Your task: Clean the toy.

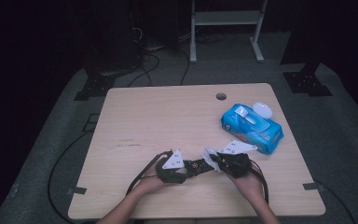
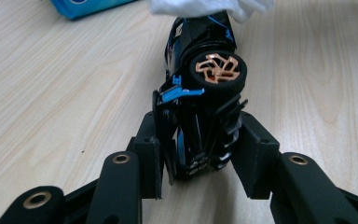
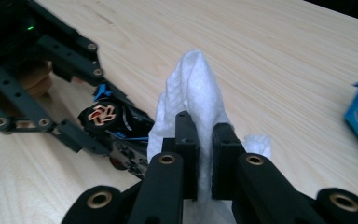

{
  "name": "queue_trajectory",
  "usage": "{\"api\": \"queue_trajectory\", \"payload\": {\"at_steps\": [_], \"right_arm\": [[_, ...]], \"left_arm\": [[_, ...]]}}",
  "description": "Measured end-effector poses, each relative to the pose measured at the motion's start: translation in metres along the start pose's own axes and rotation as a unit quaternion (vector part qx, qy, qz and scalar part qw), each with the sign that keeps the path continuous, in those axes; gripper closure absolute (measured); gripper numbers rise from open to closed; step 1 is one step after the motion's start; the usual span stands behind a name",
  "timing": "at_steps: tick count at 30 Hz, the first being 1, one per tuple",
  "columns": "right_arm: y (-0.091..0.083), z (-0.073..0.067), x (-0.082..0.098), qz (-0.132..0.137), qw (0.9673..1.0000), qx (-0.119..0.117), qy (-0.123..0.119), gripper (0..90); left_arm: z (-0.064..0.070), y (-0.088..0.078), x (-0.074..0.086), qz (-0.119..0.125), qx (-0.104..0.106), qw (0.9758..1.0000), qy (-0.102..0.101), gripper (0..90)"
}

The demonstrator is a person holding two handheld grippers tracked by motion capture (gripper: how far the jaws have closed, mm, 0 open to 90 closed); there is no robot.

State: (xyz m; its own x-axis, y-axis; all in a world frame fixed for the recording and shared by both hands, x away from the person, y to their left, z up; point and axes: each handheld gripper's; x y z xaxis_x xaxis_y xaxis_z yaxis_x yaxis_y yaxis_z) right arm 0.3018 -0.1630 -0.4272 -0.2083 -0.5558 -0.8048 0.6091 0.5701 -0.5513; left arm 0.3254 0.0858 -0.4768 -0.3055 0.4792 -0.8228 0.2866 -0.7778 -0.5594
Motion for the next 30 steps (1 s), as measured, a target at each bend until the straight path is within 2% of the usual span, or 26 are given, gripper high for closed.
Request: {"api": "queue_trajectory", "payload": {"at_steps": [3, 5, 7, 9, 11, 14, 16, 18, 19, 20, 21, 22, 23, 24, 26, 27, 30], "right_arm": [[0.001, -0.005, -0.002, -0.001, 1.0, 0.004, -0.003, 83.8], [0.004, -0.013, -0.005, 0.009, 0.9997, -0.017, -0.014, 83.7], [0.007, -0.018, -0.007, 0.013, 0.9994, -0.028, -0.012, 83.7], [0.006, -0.012, -0.006, 0.01, 0.9995, -0.029, -0.004, 83.7], [0.001, -0.005, -0.002, -0.001, 1.0, -0.006, 0.003, 83.7], [-0.012, 0.008, 0.005, 0.009, 0.9993, 0.018, 0.03, 83.8], [-0.017, 0.015, 0.011, 0.004, 0.9986, 0.022, 0.048, 83.8], [-0.018, 0.02, 0.017, -0.007, 0.9981, 0.032, 0.052, 83.8], [-0.018, 0.023, 0.02, 0.002, 0.9973, 0.024, 0.069, 83.8], [-0.018, 0.022, 0.02, 0.002, 0.9972, 0.026, 0.07, 83.8], [-0.017, 0.019, 0.017, -0.002, 0.9978, 0.032, 0.057, 83.8], [-0.016, 0.015, 0.014, 0.002, 0.9985, 0.023, 0.049, 83.8], [-0.015, 0.011, 0.012, 0.016, 0.9992, 0.003, 0.038, 83.8], [-0.012, 0.005, 0.009, 0.016, 0.9994, -0.005, 0.03, 83.7], [-0.006, -0.001, 0.006, 0.003, 1.0, 0.008, 0.001, 83.7], [-0.007, 0.001, 0.006, 0.003, 1.0, 0.005, 0.006, 83.7], [-0.014, 0.014, 0.013, -0.007, 0.9989, 0.037, 0.028, 83.7]], "left_arm": [[0.0, 0.0, 0.0, -0.001, 0.002, 1.0, 0.0, 57.8], [0.0, 0.0, 0.0, -0.002, 0.002, 1.0, 0.001, 57.8], [-0.001, -0.001, 0.0, -0.003, 0.001, 1.0, 0.0, 57.8], [-0.001, -0.001, 0.0, -0.002, 0.001, 1.0, -0.002, 57.9], [-0.001, -0.001, 0.0, -0.002, 0.0, 1.0, 0.001, 57.9], [-0.001, -0.001, 0.0, -0.002, 0.002, 1.0, 0.001, 57.9], [-0.001, -0.001, 0.0, -0.001, 0.001, 1.0, 0.0, 57.9], [-0.001, -0.001, 0.0, -0.002, -0.001, 1.0, 0.002, 57.8], [-0.001, -0.001, 0.0, -0.002, -0.001, 1.0, 0.002, 57.9], [-0.001, -0.001, 0.0, -0.002, 0.0, 1.0, 0.001, 57.9], [-0.002, -0.001, 0.0, -0.004, 0.0, 1.0, 0.002, 57.8], [-0.002, -0.001, 0.0, -0.003, 0.0, 1.0, 0.001, 57.9], [-0.002, -0.001, 0.0, -0.003, 0.001, 1.0, 0.0, 57.9], [-0.002, -0.001, 0.0, -0.003, 0.0, 1.0, -0.001, 57.9], [-0.002, -0.001, 0.0, -0.002, -0.002, 1.0, -0.002, 57.9], [-0.002, -0.002, 0.0, -0.002, -0.003, 1.0, -0.002, 57.9], [-0.001, -0.002, 0.0, -0.003, -0.003, 1.0, 0.002, 57.9]]}}
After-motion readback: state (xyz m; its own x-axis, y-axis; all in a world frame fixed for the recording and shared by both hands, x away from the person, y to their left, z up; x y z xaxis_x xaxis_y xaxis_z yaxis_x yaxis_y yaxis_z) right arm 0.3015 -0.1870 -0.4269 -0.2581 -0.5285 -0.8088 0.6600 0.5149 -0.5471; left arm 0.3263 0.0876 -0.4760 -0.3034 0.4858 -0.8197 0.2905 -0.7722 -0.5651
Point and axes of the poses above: each handheld gripper's, and its own axes: y roughly forward along the jaws, x roughly out of its underside, z roughly to its right, and after that the axes turned 14 degrees about -y, right-handed
